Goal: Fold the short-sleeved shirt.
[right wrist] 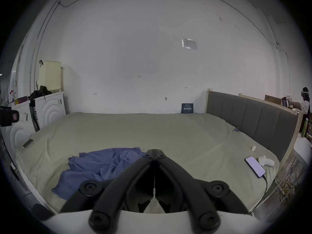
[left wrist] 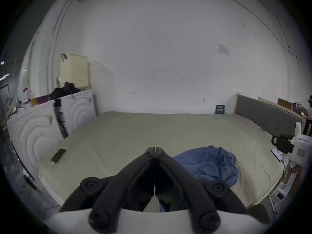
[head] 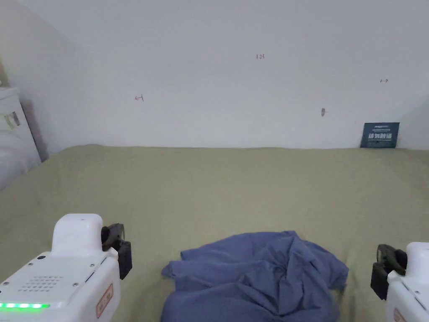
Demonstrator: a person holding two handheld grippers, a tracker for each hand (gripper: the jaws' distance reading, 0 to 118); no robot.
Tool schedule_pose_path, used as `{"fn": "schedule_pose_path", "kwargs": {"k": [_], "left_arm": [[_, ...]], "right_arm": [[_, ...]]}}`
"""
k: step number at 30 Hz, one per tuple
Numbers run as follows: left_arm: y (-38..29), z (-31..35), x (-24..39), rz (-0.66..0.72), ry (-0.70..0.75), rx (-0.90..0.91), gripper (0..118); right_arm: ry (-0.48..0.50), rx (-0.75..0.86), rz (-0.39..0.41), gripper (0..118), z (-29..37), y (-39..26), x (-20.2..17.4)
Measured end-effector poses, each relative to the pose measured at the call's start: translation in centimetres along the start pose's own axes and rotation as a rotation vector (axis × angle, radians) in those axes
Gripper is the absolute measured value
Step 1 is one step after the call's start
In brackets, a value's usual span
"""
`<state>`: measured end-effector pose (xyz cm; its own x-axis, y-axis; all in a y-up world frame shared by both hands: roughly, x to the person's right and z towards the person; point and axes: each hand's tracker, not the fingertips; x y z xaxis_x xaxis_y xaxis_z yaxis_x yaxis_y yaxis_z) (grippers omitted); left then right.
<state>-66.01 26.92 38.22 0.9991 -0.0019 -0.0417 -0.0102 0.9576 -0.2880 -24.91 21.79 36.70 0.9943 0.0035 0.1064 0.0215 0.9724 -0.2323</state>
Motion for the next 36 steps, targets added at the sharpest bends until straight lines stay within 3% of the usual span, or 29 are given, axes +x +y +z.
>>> {"fn": "schedule_pose_path", "kwargs": {"k": [5,11,23,24,26,27,28,31,32,35,36], "left_arm": [[-0.8,0.9,-1.3,0.034,0.032,-0.003,0],[-1.6,-2.8,-1.0,0.052,0.004,-0.097,0],[-7.4,-25.9,1.5,0.012,-0.082,-0.599,0],[-8.2,-27.6,1.6,0.02,-0.088,-0.63,13],[-9.1,-30.6,1.5,0.033,-0.096,-0.681,114],[-9.8,-32.0,1.6,0.039,-0.078,-0.731,117],[-9.5,-32.3,2.0,0.009,-0.042,-0.672,106],[-9.4,-34.4,3.2,-0.088,0.013,-0.718,103],[-12.0,-33.9,3.2,-0.088,0.002,-0.734,100],[-12.1,-32.4,3.9,-0.077,-0.034,-0.74,73],[-11.3,-32.8,3.8,-0.066,-0.079,-0.733,73]], "right_arm": [[0.013,-0.001,-0.009,1,0.4,-0.3,-0.9],[0.02,-0.02,0.0,1,-0.7,-0.4,-1.2],[0.032,-0.138,0.017,1,-6.4,-3.5,-2.1],[0.031,-0.151,0.022,1,-7.0,-3.9,-2.1],[0.034,-0.172,0.029,1,-7.8,-4.4,-2.0],[0.031,-0.182,0.036,1,-8.3,-4.8,-1.9],[0.031,-0.194,0.041,1,-8.7,-5.1,-1.8],[0.022,-0.22,0.058,1,-9.5,-5.8,-1.3],[0.016,-0.23,0.062,1,-9.7,-5.9,-1.1],[0.007,-0.258,0.044,1,-10.6,-6.2,0.0],[-0.002,-0.265,0.043,1,-11.0,-6.2,0.4]]}}
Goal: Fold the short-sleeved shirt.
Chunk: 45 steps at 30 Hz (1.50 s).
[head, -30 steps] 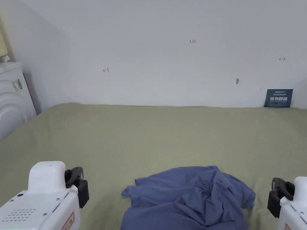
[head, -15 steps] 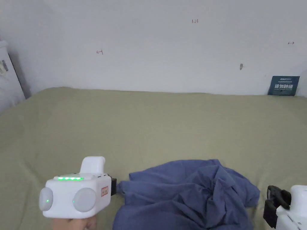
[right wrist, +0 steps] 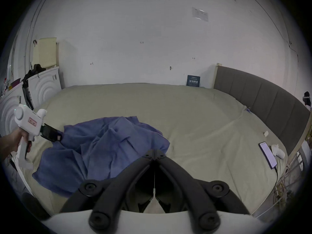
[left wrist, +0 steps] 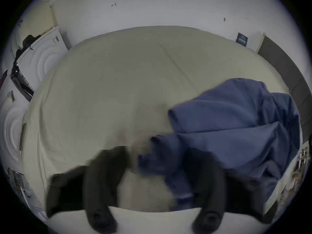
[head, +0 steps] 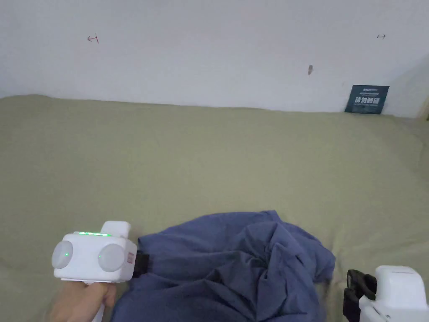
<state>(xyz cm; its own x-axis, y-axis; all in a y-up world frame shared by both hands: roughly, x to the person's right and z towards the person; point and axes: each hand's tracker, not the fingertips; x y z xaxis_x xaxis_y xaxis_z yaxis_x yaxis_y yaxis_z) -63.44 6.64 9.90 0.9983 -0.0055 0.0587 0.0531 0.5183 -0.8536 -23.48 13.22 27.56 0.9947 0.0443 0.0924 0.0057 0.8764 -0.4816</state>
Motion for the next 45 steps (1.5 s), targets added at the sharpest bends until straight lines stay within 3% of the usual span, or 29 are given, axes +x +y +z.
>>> {"fn": "schedule_pose_path", "kwargs": {"k": [2,9,15,16,17,18,19,20,24,25,26,28,29,30,32,34,45], "left_arm": [[-0.1,0.5,0.6,-0.027,0.013,0.017,9],[0.3,0.8,-0.1,-0.01,-0.017,0.0,7],[0.4,0.0,-0.4,-0.015,-0.033,-0.011,7],[0.3,-0.1,-0.3,-0.01,-0.036,-0.009,7],[0.3,-0.1,-0.4,-0.007,-0.039,-0.009,7],[0.3,-0.2,-0.4,-0.006,-0.043,-0.009,7],[0.3,-0.2,-0.5,-0.004,-0.045,-0.009,7],[0.3,-0.4,-0.6,-0.001,-0.047,-0.01,7],[0.2,-0.6,-0.6,0.0,-0.05,-0.009,7],[0.2,-0.7,-0.6,-0.001,-0.051,-0.009,7],[0.3,-0.6,-0.7,0.0,-0.053,-0.01,7],[0.5,0.2,-1.0,0.007,-0.06,-0.012,7],[0.6,0.8,-1.2,0.018,-0.064,-0.006,7],[0.8,1.7,-1.6,0.03,-0.076,0.005,7],[1.0,3.8,-2.2,0.048,-0.089,0.033,7],[1.3,6.6,-2.9,0.039,-0.069,0.076,7],[2.2,25.8,-8.5,0.069,0.094,0.361,7]], "right_arm": [[-0.009,-0.004,0.001,1,-0.7,0.6,0.6],[-0.018,-0.086,-0.006,0,-7.3,4.4,3.4],[0.121,-0.335,-0.083,1,-16.8,4.6,5.0],[0.122,-0.369,-0.094,15,-18.0,4.4,5.1],[0.111,-0.392,-0.096,52,-18.3,4.3,4.9],[0.098,-0.426,-0.108,100,-19.5,4.0,5.0],[0.084,-0.485,-0.106,116,-20.5,3.6,5.0],[0.064,-0.5,-0.108,108,-20.3,3.1,5.0],[0.038,-0.535,-0.026,101,-22.6,2.1,3.7],[0.034,-0.496,-0.001,95,-22.1,1.4,3.9],[0.036,-0.506,-0.02,78,-22.0,1.6,3.8],[0.039,-0.472,-0.023,6,-20.9,2.4,4.0],[0.049,-0.439,-0.044,6,-19.9,3.1,4.3],[0.0,-0.405,-0.059,6,-19.0,3.6,4.5],[0.061,-0.405,-0.094,6,-17.7,4.6,5.5],[0.034,-0.345,-0.06,6,-15.2,6.4,6.7],[0.047,-0.03,-0.066,6,0.2,16.3,10.3]]}}
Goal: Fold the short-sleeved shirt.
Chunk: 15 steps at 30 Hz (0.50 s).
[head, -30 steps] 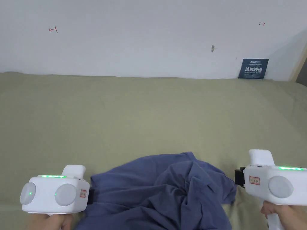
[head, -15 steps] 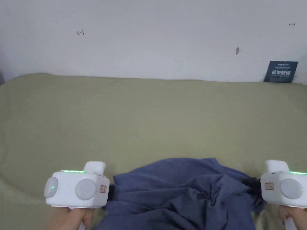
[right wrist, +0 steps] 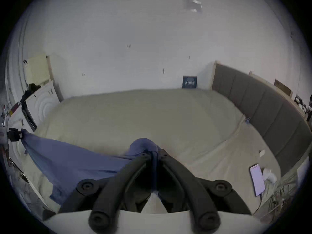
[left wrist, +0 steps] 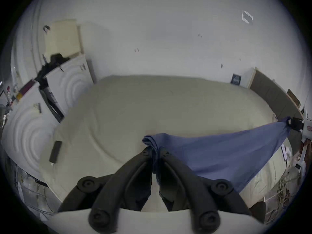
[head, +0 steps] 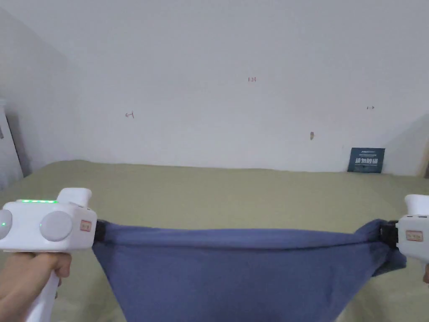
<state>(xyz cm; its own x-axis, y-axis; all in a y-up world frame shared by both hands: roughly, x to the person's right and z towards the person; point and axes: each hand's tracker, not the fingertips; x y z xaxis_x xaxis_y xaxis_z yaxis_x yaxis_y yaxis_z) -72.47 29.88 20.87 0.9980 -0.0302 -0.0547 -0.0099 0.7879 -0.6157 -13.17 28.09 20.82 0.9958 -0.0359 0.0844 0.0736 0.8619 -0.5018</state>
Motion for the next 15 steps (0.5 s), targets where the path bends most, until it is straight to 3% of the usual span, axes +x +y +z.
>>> {"fn": "schedule_pose_path", "kwargs": {"k": [6,15], "left_arm": [[5.1,7.3,0.0,-0.036,0.043,0.156,7],[11.9,7.4,2.2,-0.023,0.121,0.244,7]], "right_arm": [[-0.026,0.149,0.042,6,6.2,4.9,-1.8],[-0.099,0.222,0.028,6,5.9,11.2,-2.4]]}}
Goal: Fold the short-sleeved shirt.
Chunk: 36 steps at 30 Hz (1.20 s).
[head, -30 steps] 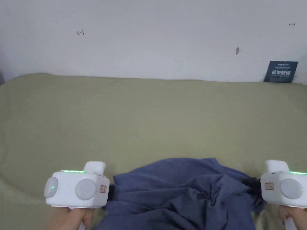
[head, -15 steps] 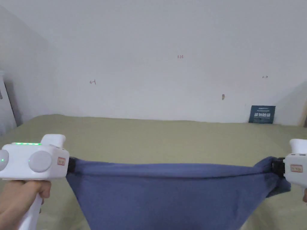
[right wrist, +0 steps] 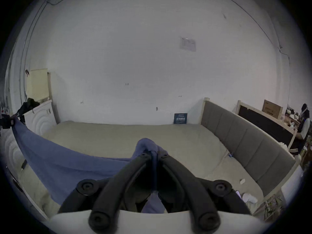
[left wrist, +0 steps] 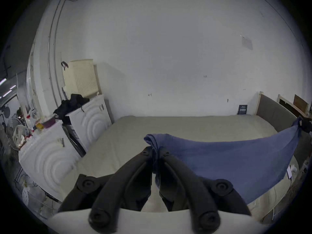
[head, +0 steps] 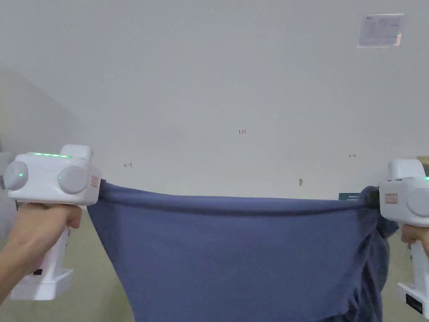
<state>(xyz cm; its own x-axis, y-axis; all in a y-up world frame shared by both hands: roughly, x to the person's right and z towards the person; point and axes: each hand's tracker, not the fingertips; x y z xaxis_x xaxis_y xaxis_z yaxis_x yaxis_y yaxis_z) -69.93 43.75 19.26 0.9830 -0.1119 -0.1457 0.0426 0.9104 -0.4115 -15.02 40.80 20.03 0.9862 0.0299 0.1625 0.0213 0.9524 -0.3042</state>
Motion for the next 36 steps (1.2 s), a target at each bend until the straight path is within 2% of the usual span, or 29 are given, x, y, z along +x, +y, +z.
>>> {"fn": "schedule_pose_path", "kwargs": {"k": [10,13,17,23,27,31,36], "left_arm": [[6.2,-8.4,4.5,-0.041,0.1,0.007,7],[7.4,-11.3,5.7,-0.036,0.115,0.018,7],[7.8,-16.1,6.7,-0.028,0.134,0.025,7],[3.8,-23.6,7.8,-0.047,0.142,-0.01,7],[-1.6,-28.1,8.6,-0.085,0.138,-0.116,7],[-7.4,-30.4,9.1,-0.1,0.127,-0.177,7],[-12.2,-29.5,8.9,-0.074,0.091,-0.22,7]], "right_arm": [[-0.054,0.042,0.051,6,-6.3,6.3,-1.2],[-0.073,0.047,0.079,6,-9.5,7.7,-1.8],[-0.078,0.046,0.079,6,-14.4,7.4,-2.4],[-0.075,-0.015,0.093,6,-22.3,1.7,-3.2],[-0.059,-0.113,0.109,6,-24.9,-4.5,-3.7],[-0.05,-0.203,0.103,6,-26.8,-10.5,-3.9],[-0.041,-0.262,0.082,6,-26.3,-15.3,-3.6]]}}
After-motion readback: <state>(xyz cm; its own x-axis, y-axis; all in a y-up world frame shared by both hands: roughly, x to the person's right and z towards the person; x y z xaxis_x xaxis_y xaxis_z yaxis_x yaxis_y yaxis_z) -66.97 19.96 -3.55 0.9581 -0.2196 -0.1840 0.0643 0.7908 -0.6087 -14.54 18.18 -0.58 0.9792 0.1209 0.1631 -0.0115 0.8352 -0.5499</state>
